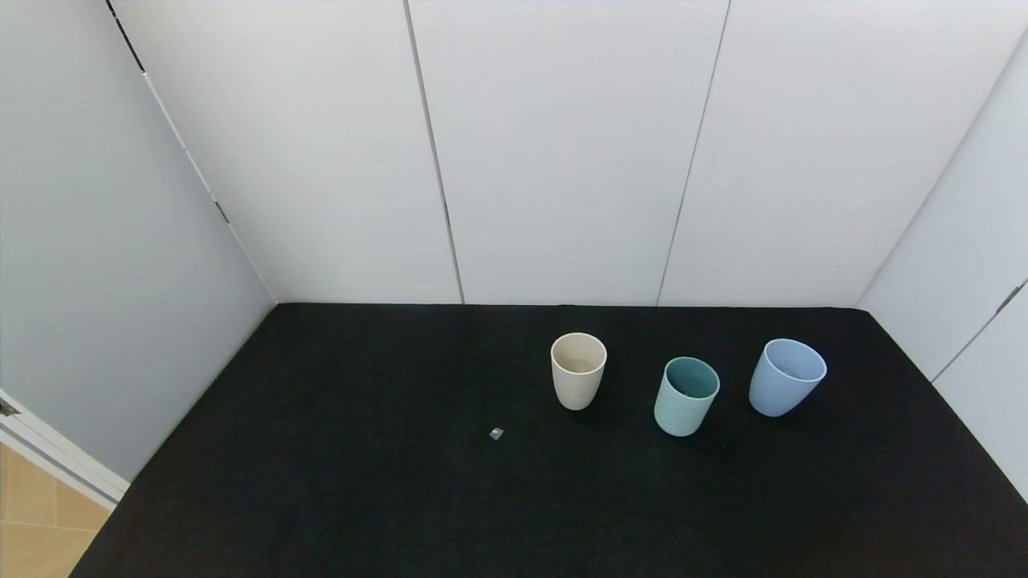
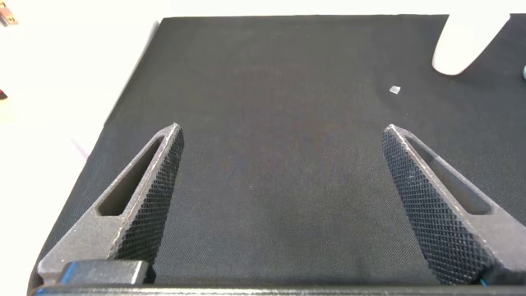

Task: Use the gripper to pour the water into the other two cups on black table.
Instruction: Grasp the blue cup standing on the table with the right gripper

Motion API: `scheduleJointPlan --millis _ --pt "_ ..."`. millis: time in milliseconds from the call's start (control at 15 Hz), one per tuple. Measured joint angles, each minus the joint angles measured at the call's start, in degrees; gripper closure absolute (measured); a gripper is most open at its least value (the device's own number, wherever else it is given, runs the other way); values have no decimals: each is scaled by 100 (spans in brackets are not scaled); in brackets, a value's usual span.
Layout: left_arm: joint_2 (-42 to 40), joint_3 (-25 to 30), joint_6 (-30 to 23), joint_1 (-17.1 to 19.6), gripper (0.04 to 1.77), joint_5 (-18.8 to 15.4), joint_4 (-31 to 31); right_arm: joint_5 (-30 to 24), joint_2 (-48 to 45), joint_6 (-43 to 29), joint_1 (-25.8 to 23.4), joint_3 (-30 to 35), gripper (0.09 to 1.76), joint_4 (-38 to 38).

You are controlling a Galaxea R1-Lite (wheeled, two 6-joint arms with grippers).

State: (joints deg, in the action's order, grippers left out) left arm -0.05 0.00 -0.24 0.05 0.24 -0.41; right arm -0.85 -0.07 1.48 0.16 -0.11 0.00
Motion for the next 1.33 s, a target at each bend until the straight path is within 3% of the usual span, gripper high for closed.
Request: scheduleJointPlan --millis 200,533,1067,1333 --pt "0 0 0 0 9 0 0 -51 0 9 0 -151 14 302" --pt "0 0 0 0 9 0 0 -85 255 9 2 -939 14 931" --pt "0 0 0 0 9 -2 0 -49 2069 9 6 -2003 14 873" --pt "0 0 2 2 9 0 0 -46 3149 10 37 -2108 14 154"
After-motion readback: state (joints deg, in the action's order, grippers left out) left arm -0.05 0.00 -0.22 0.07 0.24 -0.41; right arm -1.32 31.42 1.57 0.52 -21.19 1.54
